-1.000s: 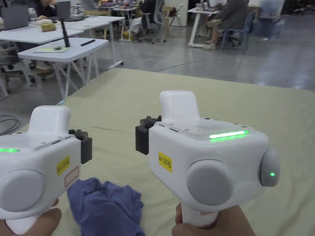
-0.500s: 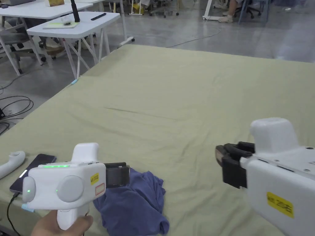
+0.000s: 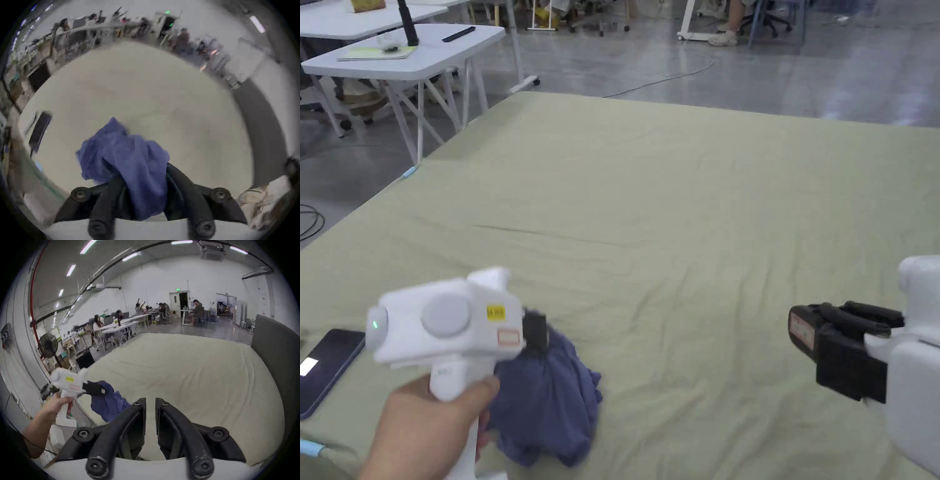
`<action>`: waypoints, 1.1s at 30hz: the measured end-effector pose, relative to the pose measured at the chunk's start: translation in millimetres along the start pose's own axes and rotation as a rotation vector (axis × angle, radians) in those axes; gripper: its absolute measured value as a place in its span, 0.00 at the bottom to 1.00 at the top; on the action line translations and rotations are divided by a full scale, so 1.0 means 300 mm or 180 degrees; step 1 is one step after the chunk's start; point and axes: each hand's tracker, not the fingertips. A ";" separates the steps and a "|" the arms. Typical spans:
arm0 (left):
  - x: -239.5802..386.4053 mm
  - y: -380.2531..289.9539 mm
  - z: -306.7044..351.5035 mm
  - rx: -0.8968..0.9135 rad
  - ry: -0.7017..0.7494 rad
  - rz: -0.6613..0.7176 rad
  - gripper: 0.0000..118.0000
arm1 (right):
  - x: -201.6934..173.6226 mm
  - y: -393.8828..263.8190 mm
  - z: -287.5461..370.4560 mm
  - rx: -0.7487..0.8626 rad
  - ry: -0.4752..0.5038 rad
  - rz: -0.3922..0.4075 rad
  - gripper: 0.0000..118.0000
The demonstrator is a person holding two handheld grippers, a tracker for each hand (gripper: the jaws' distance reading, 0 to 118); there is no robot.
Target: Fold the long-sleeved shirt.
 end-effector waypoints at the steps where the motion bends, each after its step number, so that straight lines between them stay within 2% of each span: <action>1: 0.096 0.062 0.076 0.0174 -0.0214 -0.0109 0.08 | 0.025 0.016 0.032 0.0089 -0.0022 -0.0076 0.07; 3: 0.304 0.156 0.224 0.0538 -0.0273 -0.0553 0.08 | 0.075 0.051 0.099 0.0263 -0.0047 -0.0208 0.07; 6: 0.582 0.256 0.406 0.0919 -0.0566 -0.0980 0.08 | 0.158 0.108 0.221 0.0520 -0.0062 -0.0360 0.07; 8: 0.722 0.293 0.465 0.1144 -0.0946 -0.1083 0.08 | 0.202 0.140 0.307 0.0729 -0.0181 -0.0373 0.07; 11: 0.938 0.292 0.439 0.1012 -0.1305 -0.1214 0.08 | 0.257 0.171 0.431 0.0990 -0.0468 -0.0315 0.07; 13: 1.048 0.277 0.332 0.0935 -0.1273 -0.1433 0.08 | 0.306 0.172 0.487 0.0979 -0.0448 -0.0282 0.07; 15: 1.148 0.208 0.162 0.0673 -0.1082 -0.1513 0.08 | 0.367 0.159 0.515 0.0824 -0.0250 -0.0384 0.07; 17: 1.203 0.101 -0.061 0.0258 -0.0962 -0.1539 0.08 | 0.409 0.105 0.532 0.0842 -0.0299 -0.0440 0.07; 18: 1.218 0.034 -0.187 -0.0018 -0.0901 -0.1554 0.08 | 0.419 0.068 0.536 0.0806 -0.0448 -0.0431 0.07; 20: 1.208 -0.135 -0.430 -0.0560 -0.0768 -0.1440 0.08 | 0.449 -0.003 0.528 0.0666 -0.0617 -0.0423 0.07; 22: 1.171 -0.316 -0.669 -0.1081 -0.0670 -0.1222 0.08 | 0.493 -0.091 0.517 0.0495 -0.0606 -0.0613 0.07; 26: 1.086 -0.567 -0.937 -0.1812 -0.0481 -0.0751 0.08 | 0.556 -0.213 0.479 0.0199 -0.0581 -0.0916 0.07; 27: 1.072 -0.587 -0.962 -0.1795 -0.0480 -0.0618 0.12 | 0.574 -0.225 0.472 0.0177 -0.0594 -0.0911 0.07; 29: 1.085 -0.546 -0.916 -0.1564 -0.0675 -0.0533 0.27 | 0.582 -0.233 0.471 0.0175 -0.0616 -0.0888 0.07; 31: 1.122 -0.451 -0.818 -0.1458 -0.0869 -0.0611 0.68 | 0.593 -0.217 0.480 0.0228 -0.0594 -0.0895 0.07; 32: 1.143 -0.391 -0.743 -0.1324 -0.0977 -0.0686 0.81 | 0.593 -0.206 0.485 0.0281 -0.0546 -0.0900 0.07; 33: 1.145 -0.325 -0.644 -0.1107 -0.1182 -0.0781 0.86 | 0.592 -0.194 0.491 0.0372 -0.0490 -0.0910 0.07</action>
